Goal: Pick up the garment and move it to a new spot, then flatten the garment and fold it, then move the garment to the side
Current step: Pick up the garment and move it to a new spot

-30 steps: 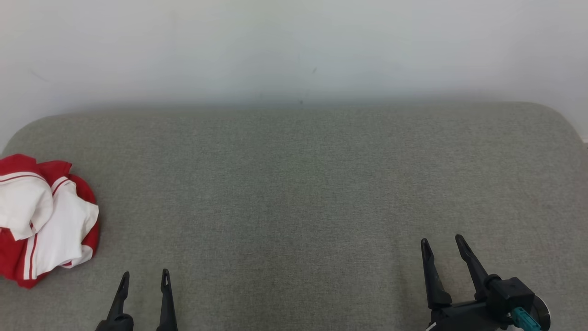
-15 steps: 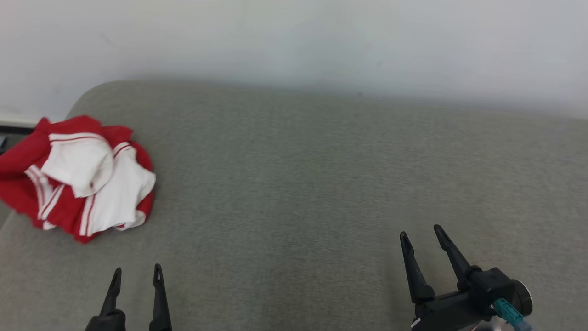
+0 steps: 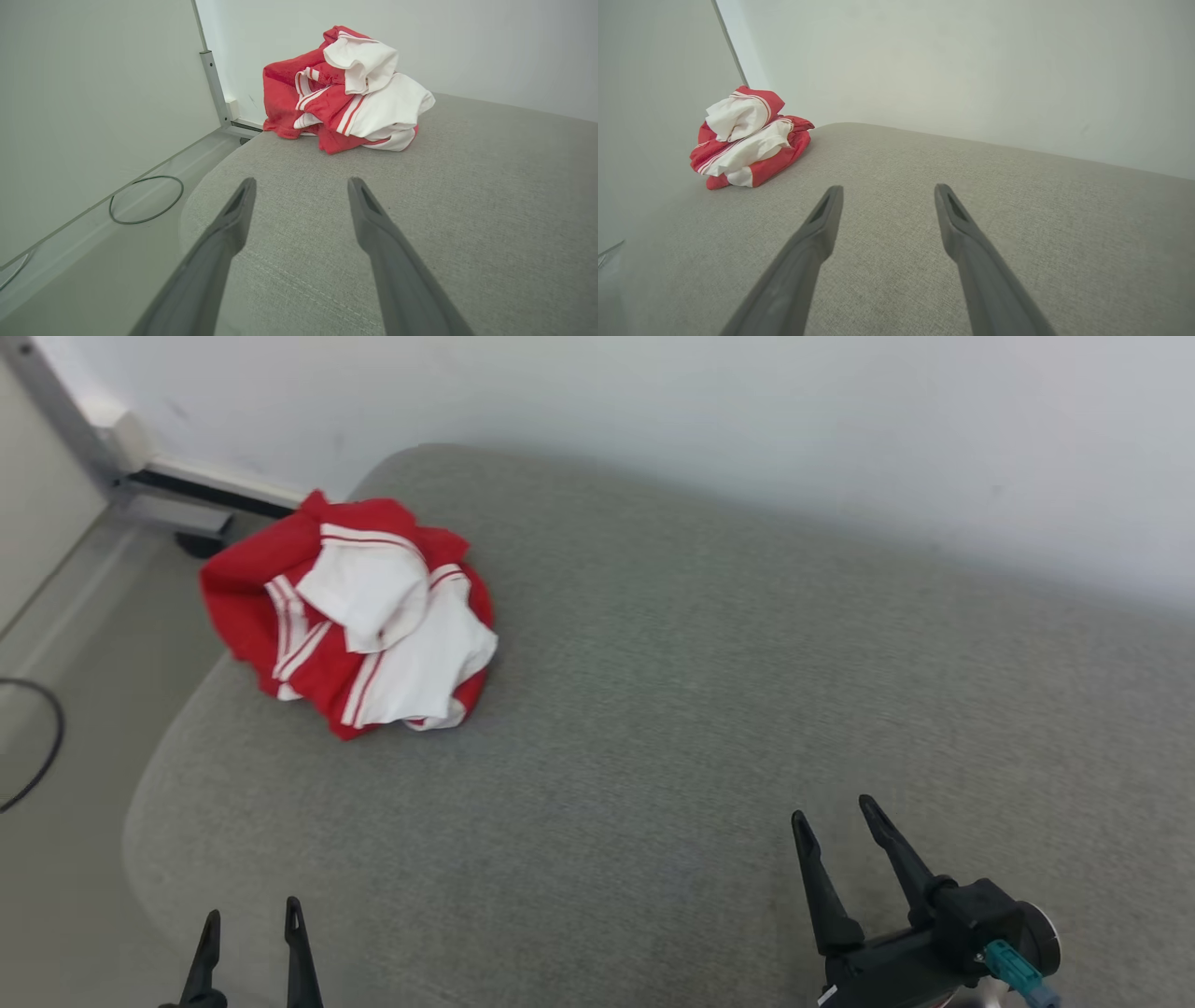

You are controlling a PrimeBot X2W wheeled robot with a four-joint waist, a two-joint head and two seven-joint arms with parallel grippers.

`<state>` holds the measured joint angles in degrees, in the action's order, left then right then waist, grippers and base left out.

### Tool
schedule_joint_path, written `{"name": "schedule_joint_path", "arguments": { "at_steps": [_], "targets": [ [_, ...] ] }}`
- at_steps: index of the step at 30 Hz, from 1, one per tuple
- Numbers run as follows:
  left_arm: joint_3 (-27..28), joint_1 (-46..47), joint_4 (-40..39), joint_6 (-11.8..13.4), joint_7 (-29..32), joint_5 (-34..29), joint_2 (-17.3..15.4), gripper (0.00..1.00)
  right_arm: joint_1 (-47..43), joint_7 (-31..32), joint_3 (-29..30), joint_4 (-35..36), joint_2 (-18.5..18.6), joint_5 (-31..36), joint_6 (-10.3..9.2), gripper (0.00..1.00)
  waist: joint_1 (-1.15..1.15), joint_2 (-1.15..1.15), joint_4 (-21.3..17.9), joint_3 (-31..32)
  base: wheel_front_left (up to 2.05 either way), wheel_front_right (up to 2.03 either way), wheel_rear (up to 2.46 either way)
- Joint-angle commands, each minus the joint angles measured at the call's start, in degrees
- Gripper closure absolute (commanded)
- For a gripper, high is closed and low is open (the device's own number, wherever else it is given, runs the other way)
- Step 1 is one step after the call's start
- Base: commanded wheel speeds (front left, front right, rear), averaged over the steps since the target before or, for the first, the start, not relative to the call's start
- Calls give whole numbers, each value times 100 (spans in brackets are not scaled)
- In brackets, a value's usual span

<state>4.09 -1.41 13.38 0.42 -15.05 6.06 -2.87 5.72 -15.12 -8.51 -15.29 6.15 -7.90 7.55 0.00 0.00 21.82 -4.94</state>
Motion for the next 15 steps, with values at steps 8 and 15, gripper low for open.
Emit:
{"name": "schedule_joint_path", "arguments": {
  "at_steps": [8,15],
  "targets": [
    [36,-77,-14,-3,-20,72,-3,0,109,-3,-80,9,55,16,-12,0,0,0,411,-89,0,0,0],
    [-24,127,94,7,-20,297,-4,0,230,-4,-135,67,215,17,-12,0,0,0,147,-338,0,0,0]
  ]
}}
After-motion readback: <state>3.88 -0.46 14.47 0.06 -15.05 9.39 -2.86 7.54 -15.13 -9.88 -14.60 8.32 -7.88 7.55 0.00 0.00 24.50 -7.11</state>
